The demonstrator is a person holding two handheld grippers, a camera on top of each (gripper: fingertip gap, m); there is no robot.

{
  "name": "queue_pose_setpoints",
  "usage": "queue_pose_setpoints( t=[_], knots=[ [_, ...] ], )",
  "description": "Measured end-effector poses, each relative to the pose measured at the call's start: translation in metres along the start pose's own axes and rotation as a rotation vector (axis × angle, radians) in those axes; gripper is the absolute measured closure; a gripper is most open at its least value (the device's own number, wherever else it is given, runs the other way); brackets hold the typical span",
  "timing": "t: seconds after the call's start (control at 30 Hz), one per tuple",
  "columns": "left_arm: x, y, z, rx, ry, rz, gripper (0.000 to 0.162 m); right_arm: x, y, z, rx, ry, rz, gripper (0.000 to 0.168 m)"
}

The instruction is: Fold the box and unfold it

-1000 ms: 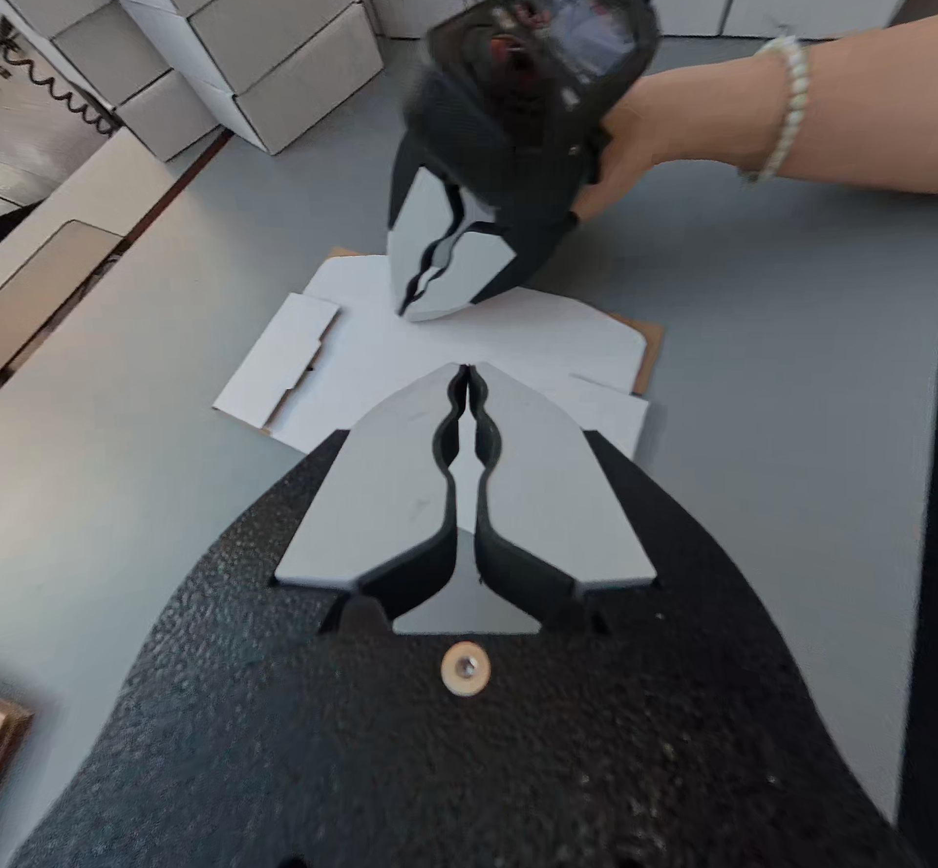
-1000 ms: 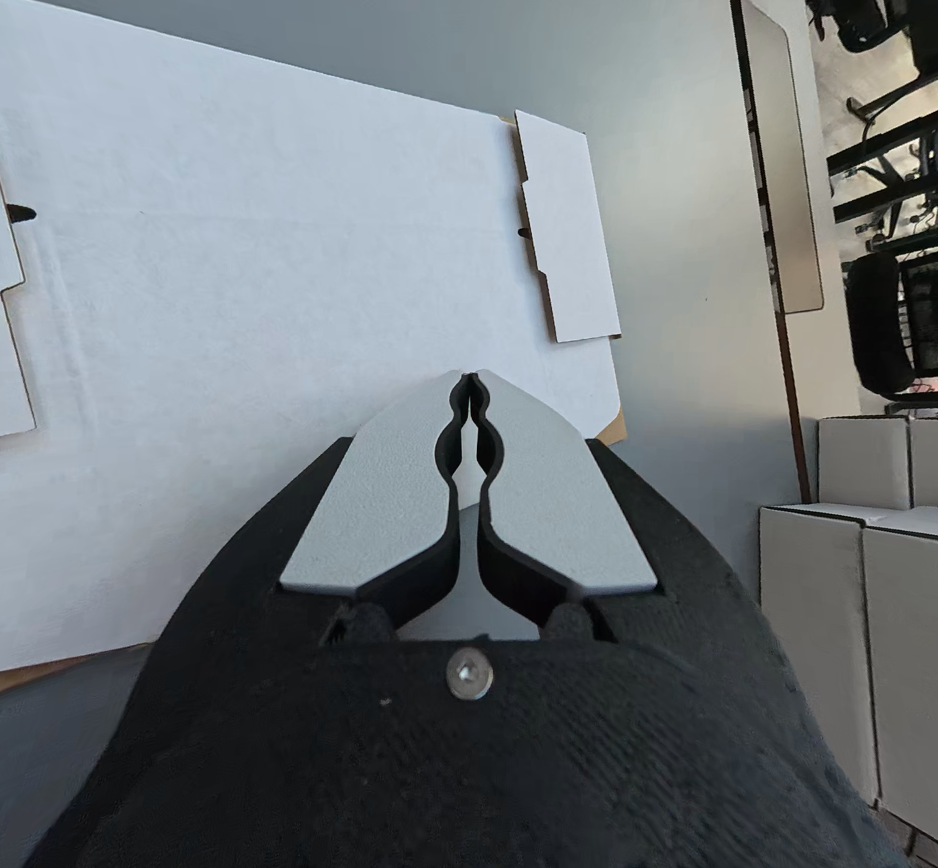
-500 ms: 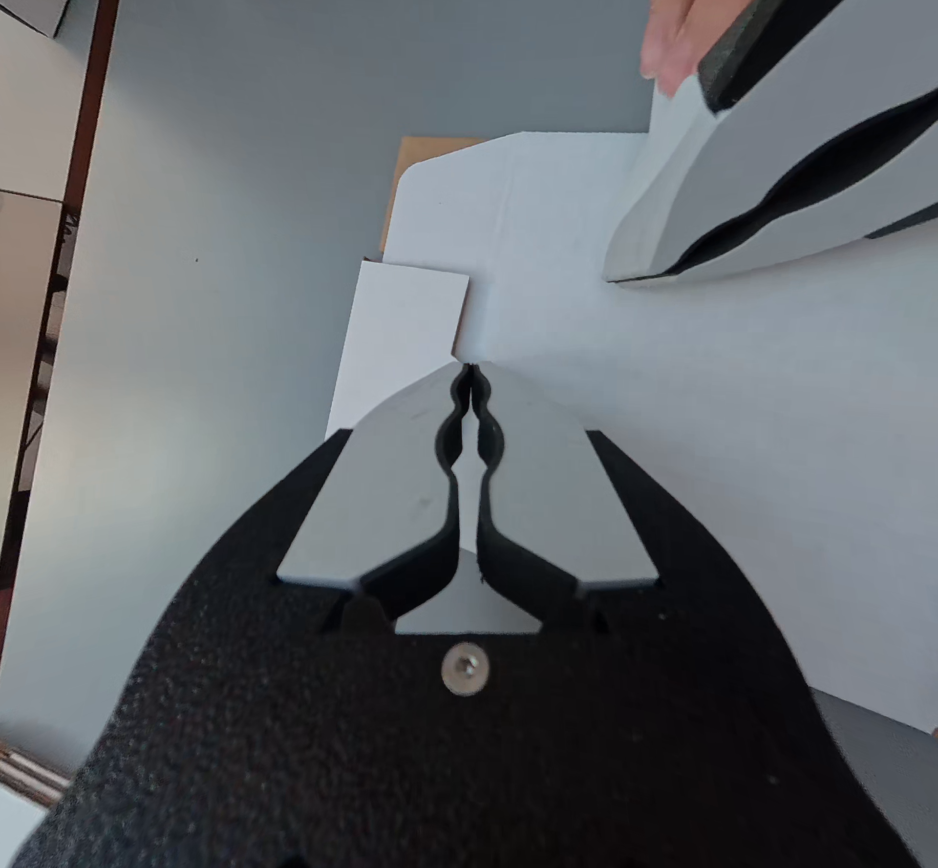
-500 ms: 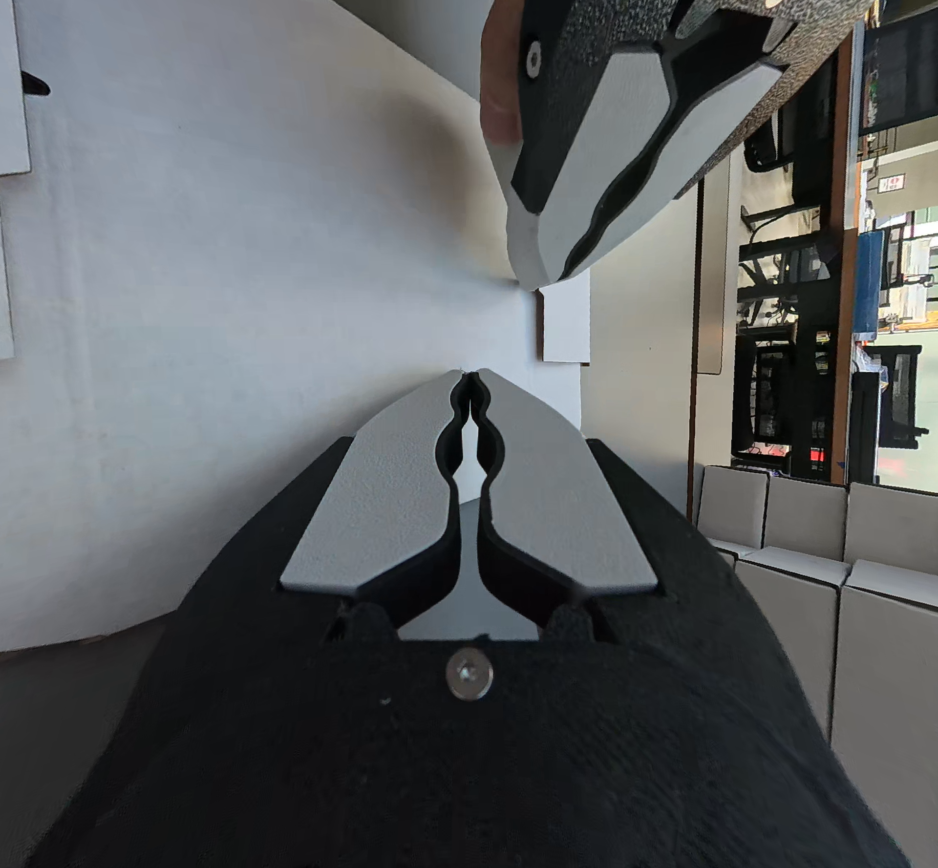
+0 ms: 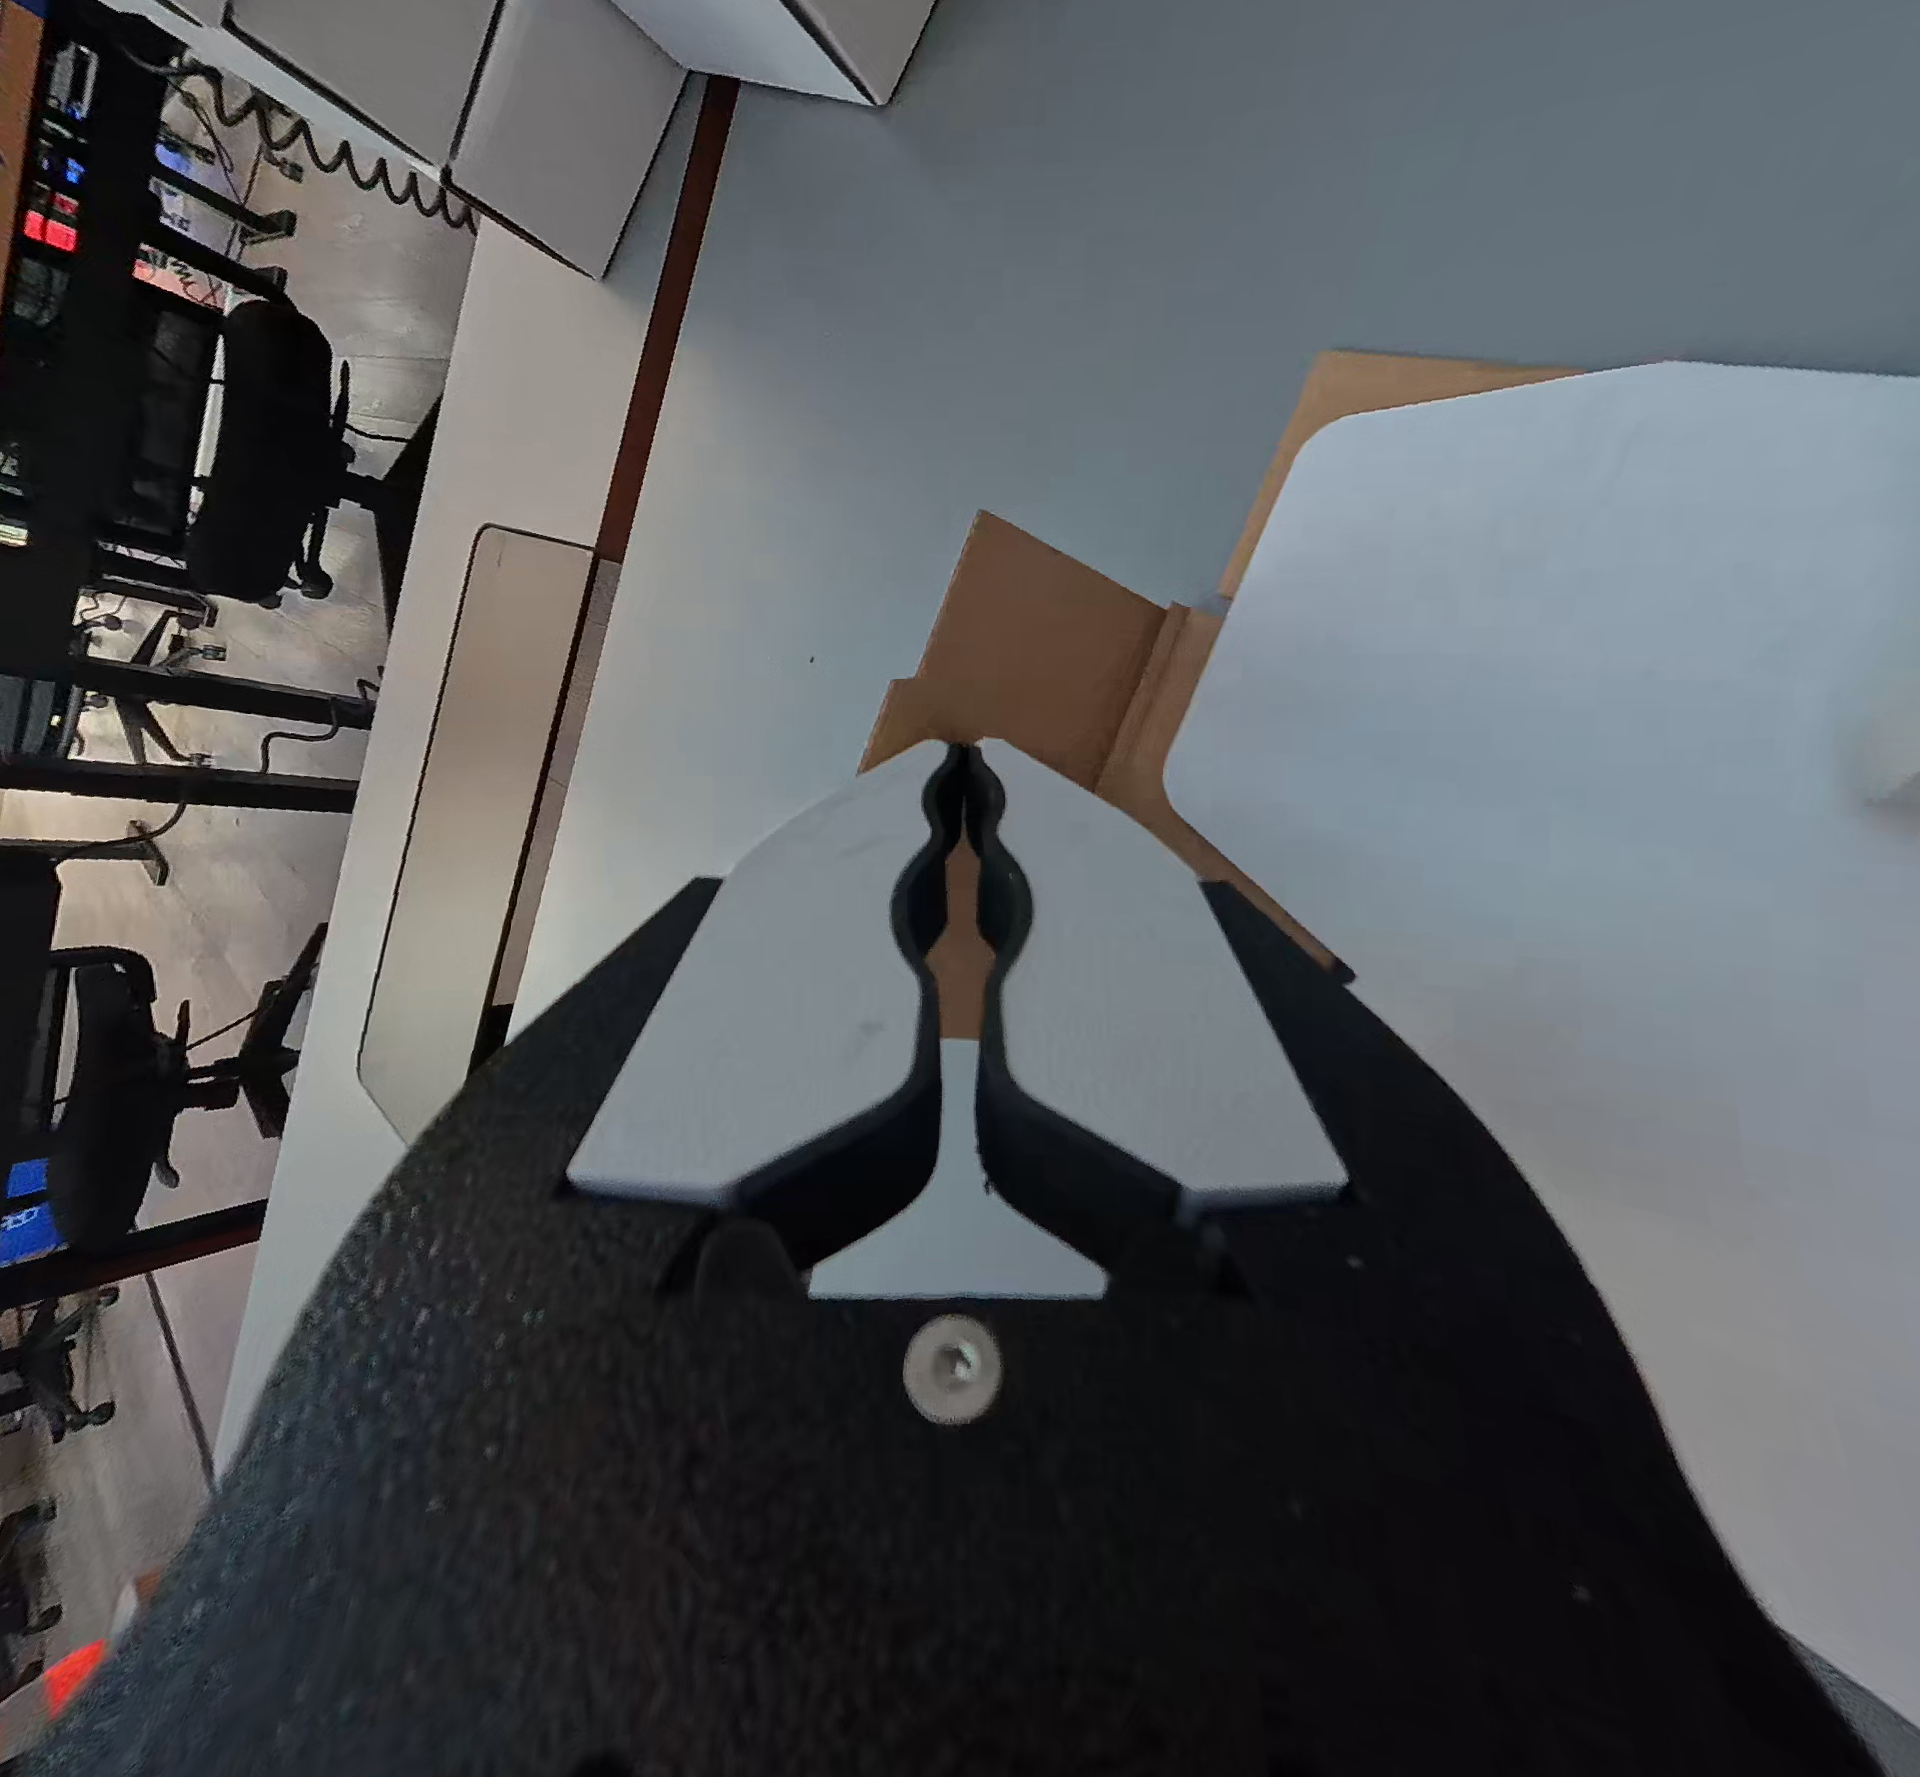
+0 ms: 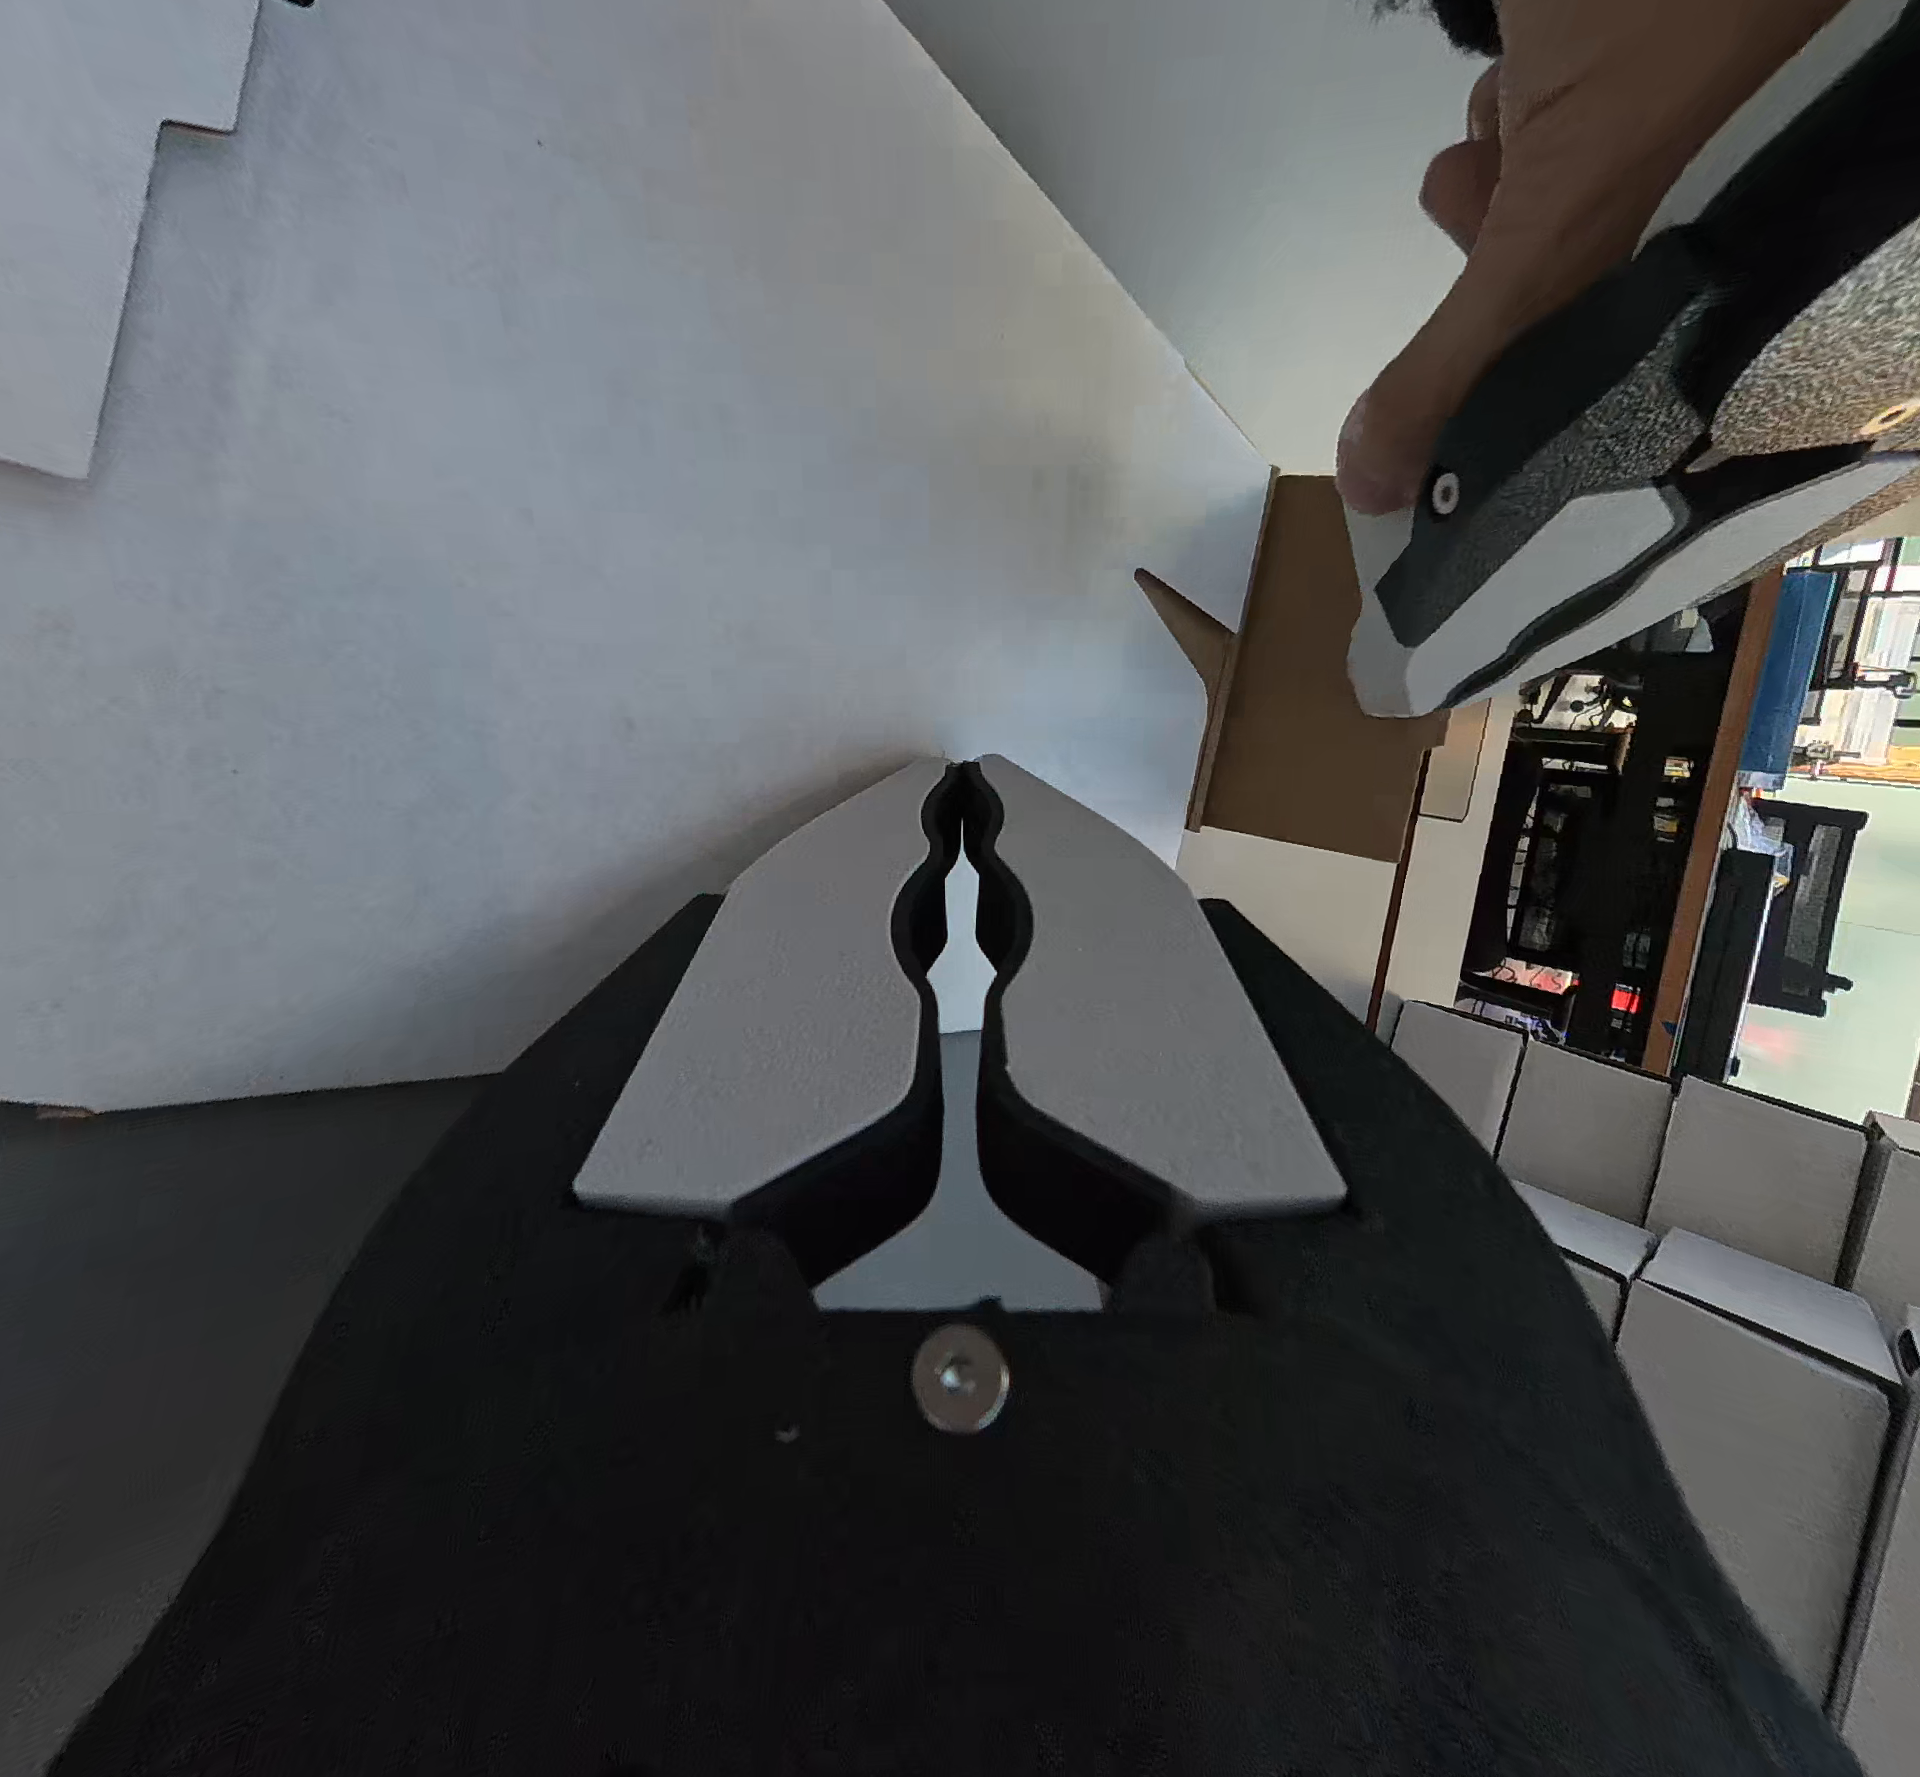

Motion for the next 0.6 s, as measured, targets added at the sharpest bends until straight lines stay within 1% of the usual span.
queue_pose_setpoints(
  t=[0.1, 0.2, 0.27, 0.37, 0.43, 0.5, 0.6],
  knots=[
    [-0.009, 0.021, 0.009, -0.119, -0.064, 0.054, 0.162, 0.0, 0.0, -0.001, 0.012, 0.009, -0.007, 0.168],
    [-0.016, 0.036, 0.01, -0.24, -0.071, 0.097, 0.162, -0.002, 0.0, -0.001, 0.02, 0.051, -0.041, 0.168],
    [-0.015, 0.039, 0.013, -0.315, -0.097, 0.118, 0.162, -0.003, 0.0, -0.002, 0.023, 0.067, -0.051, 0.168],
    [-0.016, 0.041, 0.017, -0.383, -0.197, 0.143, 0.162, -0.002, 0.0, -0.002, 0.03, 0.053, -0.031, 0.168],
    [-0.019, 0.04, 0.016, -0.38, -0.247, 0.112, 0.162, 0.0, 0.001, -0.003, 0.047, 0.057, -0.01, 0.168],
    [-0.022, 0.034, 0.015, -0.323, -0.273, 0.064, 0.162, 0.001, 0.001, -0.004, 0.064, 0.081, 0.006, 0.168],
    [-0.021, 0.001, 0.019, -0.258, -0.393, -0.07, 0.162, 0.001, 0.001, -0.004, 0.057, 0.148, 0.013, 0.168]
  ],
)
Point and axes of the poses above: each gripper's, where its closed fingertips meet, y out along the fingers, x out of its top, z = x × y across the jaws, the point moved 7 cm from there along -y, back along the fingers, and after that the axes turned 6 degrees about x, right-handed, at the moved point
